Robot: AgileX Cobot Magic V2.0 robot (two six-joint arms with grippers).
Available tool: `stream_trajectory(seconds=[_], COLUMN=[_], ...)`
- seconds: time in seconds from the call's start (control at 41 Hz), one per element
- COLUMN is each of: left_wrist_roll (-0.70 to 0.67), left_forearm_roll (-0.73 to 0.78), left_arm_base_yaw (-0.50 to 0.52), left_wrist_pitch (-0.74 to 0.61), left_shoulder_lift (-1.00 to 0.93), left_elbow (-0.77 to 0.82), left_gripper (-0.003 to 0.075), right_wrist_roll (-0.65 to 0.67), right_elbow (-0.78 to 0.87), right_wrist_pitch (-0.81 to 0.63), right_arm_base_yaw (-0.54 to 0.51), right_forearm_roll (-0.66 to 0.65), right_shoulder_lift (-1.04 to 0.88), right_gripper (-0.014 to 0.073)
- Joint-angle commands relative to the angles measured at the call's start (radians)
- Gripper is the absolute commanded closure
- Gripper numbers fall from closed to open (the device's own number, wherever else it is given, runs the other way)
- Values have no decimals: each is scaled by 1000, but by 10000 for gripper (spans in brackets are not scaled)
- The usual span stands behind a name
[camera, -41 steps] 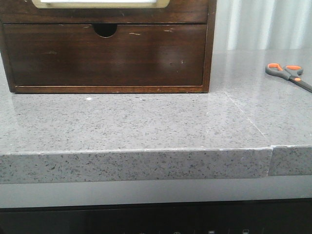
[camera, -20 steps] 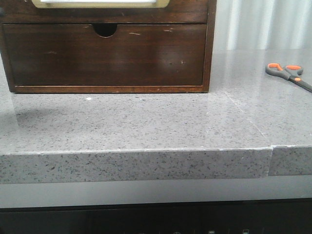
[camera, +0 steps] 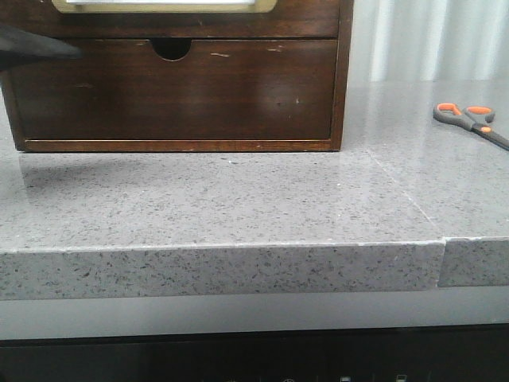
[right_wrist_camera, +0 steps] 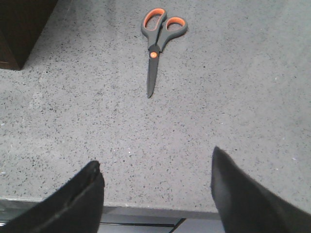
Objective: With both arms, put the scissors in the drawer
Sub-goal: 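Grasp the white drawer handle with the left gripper, then pull the drawer open toward the robot with the left gripper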
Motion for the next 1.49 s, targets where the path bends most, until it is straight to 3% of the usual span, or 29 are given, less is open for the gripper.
stream_trajectory(seconds=[0.0, 0.147, 0.391, 0.562, 0.83, 1.245, 1.465], left_wrist_roll=[9, 9, 9, 30, 71, 74, 74], left_forearm_roll=[-86, -86, -86, -86, -86, -86, -86], left_arm_base_yaw=[-6, -6, -6, 1, -1, -5, -5], left_wrist_pitch=[54, 69, 111, 106, 180, 211, 199], left_shoulder_lift=[12, 65, 101, 101, 34, -287, -395], left_elbow=[-76, -128, -139, -139, -90, 227, 320], left_gripper=[135, 169, 474, 587, 606, 606, 598], right_wrist_roll=[-8, -8, -8, -8, -8, -8, -8], right_elbow=[-32, -32, -32, -32, -32, -32, -32], right_wrist_pitch=[-66, -66, -66, -66, -66, -66, -66], right_arm_base_yaw=[-4, -4, -4, -4, -4, -4, -4], right_forearm_roll=[-11, -11, -11, -11, -11, -11, -11], right_shoulder_lift=[9, 9, 9, 9, 9, 9, 9], right_gripper=[95, 95, 95, 95, 95, 95, 95])
